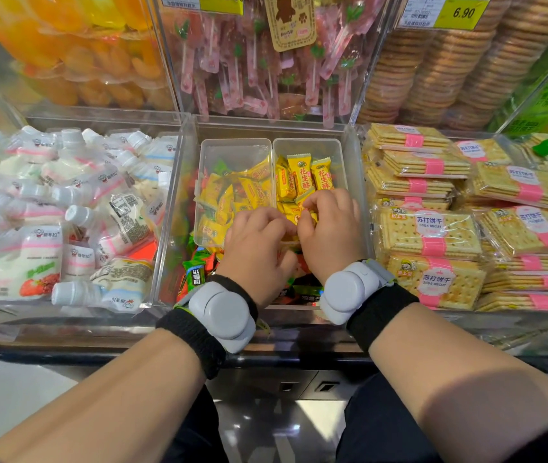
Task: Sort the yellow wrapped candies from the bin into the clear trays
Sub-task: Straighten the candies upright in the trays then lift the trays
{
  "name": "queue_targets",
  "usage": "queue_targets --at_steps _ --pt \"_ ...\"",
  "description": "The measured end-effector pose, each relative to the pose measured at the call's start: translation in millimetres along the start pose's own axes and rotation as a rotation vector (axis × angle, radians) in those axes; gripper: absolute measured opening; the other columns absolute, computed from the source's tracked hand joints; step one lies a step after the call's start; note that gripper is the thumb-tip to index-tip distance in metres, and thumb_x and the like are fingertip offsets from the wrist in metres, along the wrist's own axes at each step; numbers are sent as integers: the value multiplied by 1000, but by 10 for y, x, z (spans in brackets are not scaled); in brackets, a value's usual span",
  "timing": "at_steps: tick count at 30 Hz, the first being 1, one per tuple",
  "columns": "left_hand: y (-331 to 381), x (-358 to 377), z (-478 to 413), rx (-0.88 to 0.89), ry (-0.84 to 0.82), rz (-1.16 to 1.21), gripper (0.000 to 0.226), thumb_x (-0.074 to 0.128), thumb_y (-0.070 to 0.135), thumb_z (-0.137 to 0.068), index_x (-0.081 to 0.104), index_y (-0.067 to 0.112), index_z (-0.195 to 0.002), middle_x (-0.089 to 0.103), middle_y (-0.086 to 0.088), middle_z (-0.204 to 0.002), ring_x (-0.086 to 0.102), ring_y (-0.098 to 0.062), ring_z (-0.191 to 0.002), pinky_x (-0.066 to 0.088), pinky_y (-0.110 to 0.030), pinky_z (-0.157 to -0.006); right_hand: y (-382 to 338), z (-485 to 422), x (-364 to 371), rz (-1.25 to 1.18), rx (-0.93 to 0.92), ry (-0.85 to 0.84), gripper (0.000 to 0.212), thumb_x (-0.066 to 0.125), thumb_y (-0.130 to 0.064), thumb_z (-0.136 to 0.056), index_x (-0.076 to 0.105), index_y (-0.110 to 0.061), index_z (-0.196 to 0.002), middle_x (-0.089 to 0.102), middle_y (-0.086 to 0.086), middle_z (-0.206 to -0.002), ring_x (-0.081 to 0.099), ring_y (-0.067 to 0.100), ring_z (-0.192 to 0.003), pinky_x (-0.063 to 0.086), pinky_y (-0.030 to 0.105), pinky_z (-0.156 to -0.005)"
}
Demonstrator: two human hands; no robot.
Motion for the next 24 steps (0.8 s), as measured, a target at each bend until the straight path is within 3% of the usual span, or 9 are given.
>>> queue_targets --at_steps 4,9,12,18,24 --pt "-4 -70 51 -4 45 92 19 53 12 -75 60 14 -92 54 -5 -100 47 -23 -94 39 -33 -84 -110 14 -21 -6 -76 -30 8 54 -12 -81 57 -9 -87 55 10 -96 47 29 -95 39 45 -84" --pt "-51 -144 188 0 34 81 7 53 10 -76 55 16 -79 51 1 -82 44 -19 -77 36 -28 -68 -235 63 31 7 -202 -102 6 59 -16 -80 58 -11 -78 55 6 -87 48 27 -89 39 43 -80" --pt "-101 -182 256 -22 11 20 5 54 10 -78 57 14 -78 56 -2 -78 48 -20 -72 37 -29 -61 -261 101 90 39 -255 -166 9 61 -25 -80 60 -17 -78 55 1 -87 47 23 -91 29 35 -81" --pt "-182 -213 337 -65 -41 -56 7 56 12 -79 62 15 -78 63 -3 -81 54 -22 -77 41 -29 -62 -323 147 141 83 -384 -294 16 65 -40 -79 66 -26 -87 56 -3 -86 46 19 -92 14 26 -77" --pt "-283 -216 362 -135 -61 -111 19 51 19 -84 68 20 -93 67 -2 -96 58 -22 -89 42 -27 -71 -312 136 219 183 -396 -341 17 61 -42 -82 71 -29 -88 56 -1 -85 45 21 -94 18 33 -80"
Point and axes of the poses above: each hand's wrist, its own z-axis away from the middle knuckle, its own x-axis out of the palm, y = z × x, the point moved 6 cm from there along -z, towards the middle knuckle
